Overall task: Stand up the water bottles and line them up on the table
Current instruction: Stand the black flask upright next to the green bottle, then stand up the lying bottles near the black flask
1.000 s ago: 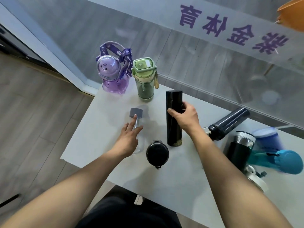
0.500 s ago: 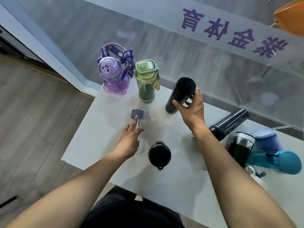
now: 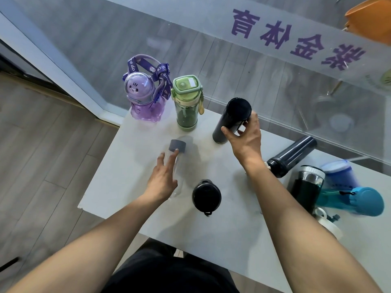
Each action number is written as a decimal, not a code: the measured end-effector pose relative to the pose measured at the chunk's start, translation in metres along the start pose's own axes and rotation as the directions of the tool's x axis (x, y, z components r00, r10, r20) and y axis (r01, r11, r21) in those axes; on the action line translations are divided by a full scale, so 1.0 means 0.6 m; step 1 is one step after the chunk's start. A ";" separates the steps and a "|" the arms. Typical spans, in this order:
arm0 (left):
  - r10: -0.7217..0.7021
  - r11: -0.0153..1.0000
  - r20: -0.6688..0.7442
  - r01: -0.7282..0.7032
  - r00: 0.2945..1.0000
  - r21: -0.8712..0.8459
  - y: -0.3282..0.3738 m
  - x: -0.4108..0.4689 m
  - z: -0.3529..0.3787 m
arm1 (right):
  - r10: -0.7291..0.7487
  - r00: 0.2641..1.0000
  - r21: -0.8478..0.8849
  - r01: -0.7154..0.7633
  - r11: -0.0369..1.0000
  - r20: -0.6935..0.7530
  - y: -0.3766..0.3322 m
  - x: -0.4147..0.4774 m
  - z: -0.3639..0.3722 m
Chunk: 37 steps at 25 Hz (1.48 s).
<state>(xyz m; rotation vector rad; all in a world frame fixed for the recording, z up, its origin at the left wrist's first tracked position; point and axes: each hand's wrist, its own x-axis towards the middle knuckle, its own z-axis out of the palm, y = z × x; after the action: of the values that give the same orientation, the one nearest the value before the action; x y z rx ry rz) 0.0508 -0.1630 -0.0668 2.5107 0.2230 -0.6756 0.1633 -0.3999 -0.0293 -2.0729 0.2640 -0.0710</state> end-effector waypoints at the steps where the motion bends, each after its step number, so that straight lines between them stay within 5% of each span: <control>1: -0.018 1.000 0.001 0.018 1.000 -0.006 -0.003 0.000 -0.003 | 0.016 1.000 0.000 -0.016 1.000 0.006 -0.003 0.000 -0.001; 6: -0.046 0.993 -0.015 0.044 0.999 -0.109 -0.020 0.000 -0.016 | 0.138 0.990 -0.084 -0.138 0.987 -0.003 0.000 -0.046 -0.028; 12: 0.182 0.945 -0.109 -0.204 0.977 -0.255 0.009 -0.009 -0.061 | 0.154 0.982 -0.069 -0.162 0.984 -0.114 -0.021 -0.136 -0.065; 20: 0.595 0.765 -0.148 -0.614 0.790 -0.195 0.136 -0.033 -0.130 | 0.031 0.999 0.101 -0.034 0.994 0.027 -0.147 -0.177 -0.091; 25: 0.694 0.692 -0.128 -0.706 0.708 -0.152 0.203 -0.055 -0.129 | 0.072 0.995 0.175 -0.058 0.983 -0.074 -0.140 -0.198 -0.137; 29: 0.732 0.639 -0.158 -0.748 0.663 -0.176 0.263 -0.066 -0.107 | 0.108 0.994 0.178 -0.106 0.978 -0.004 -0.117 -0.206 -0.170; 34: 0.665 0.711 -0.169 -0.686 0.727 -0.155 0.303 -0.073 -0.065 | 0.116 0.985 0.178 -0.138 0.974 0.129 -0.062 -0.186 -0.241; 37: 0.565 0.796 -0.201 -0.592 0.801 -0.122 0.322 -0.090 -0.032 | 0.186 0.981 -0.103 -0.179 0.978 0.062 0.023 -0.155 -0.278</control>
<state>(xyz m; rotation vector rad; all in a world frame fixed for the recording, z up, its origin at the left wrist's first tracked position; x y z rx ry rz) 0.0671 -0.3177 0.0612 2.2698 -0.4137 -0.1928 0.0440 -0.5290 0.0469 -2.1334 0.4192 0.1298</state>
